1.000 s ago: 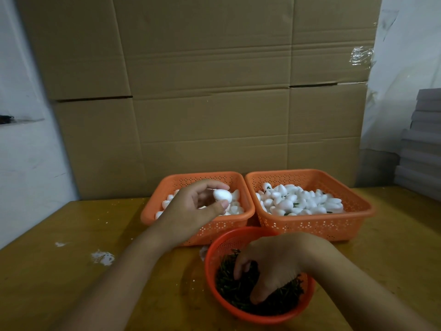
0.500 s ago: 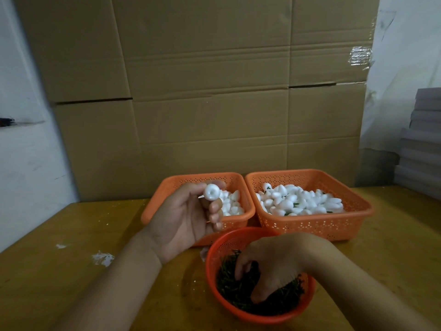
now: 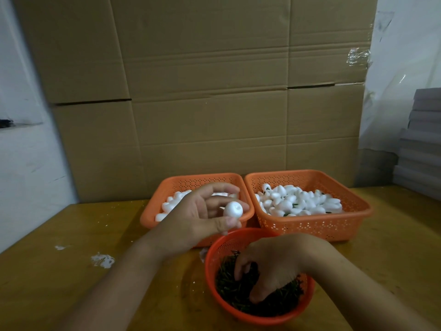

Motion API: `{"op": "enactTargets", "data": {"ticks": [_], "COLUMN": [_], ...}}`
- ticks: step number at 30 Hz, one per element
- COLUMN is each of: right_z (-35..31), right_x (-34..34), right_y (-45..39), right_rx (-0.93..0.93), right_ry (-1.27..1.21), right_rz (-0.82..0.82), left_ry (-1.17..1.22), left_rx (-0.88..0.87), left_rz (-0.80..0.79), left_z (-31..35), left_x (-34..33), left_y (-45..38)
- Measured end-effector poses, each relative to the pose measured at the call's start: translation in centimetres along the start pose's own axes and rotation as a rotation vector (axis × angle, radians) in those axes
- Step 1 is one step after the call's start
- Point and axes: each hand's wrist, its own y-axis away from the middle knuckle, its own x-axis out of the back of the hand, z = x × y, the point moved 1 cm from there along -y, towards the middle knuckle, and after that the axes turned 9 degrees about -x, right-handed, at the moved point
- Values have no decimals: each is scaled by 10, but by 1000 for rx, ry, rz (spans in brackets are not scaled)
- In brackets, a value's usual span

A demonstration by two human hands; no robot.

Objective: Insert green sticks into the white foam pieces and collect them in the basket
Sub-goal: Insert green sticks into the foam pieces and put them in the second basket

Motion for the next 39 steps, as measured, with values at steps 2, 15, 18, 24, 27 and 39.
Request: {"op": "enactTargets", "data": {"ticks": [2, 15, 18, 24, 27, 39], "right_z": [0, 1, 0, 0, 0, 1], "right_x": [0, 1, 0, 0, 0, 0], "right_y": [0, -1, -1, 0, -1, -1], "right_rx": [-3, 7, 11, 16, 17, 11], "right_ry": [-6, 1, 9, 15, 13, 4], "right_rz": [9, 12, 17, 14, 12, 11], "left_ry": [-123, -4, 305, 591, 582, 488], "left_rx": [-53, -134, 4, 219, 257, 207], "left_rz": [-17, 78, 139, 247, 261, 193], "left_z": [3, 6, 7, 6, 3, 2], "left_x": [-4, -6, -7, -6, -5, -3], "left_y": [0, -1, -3, -6, -7, -4]}}
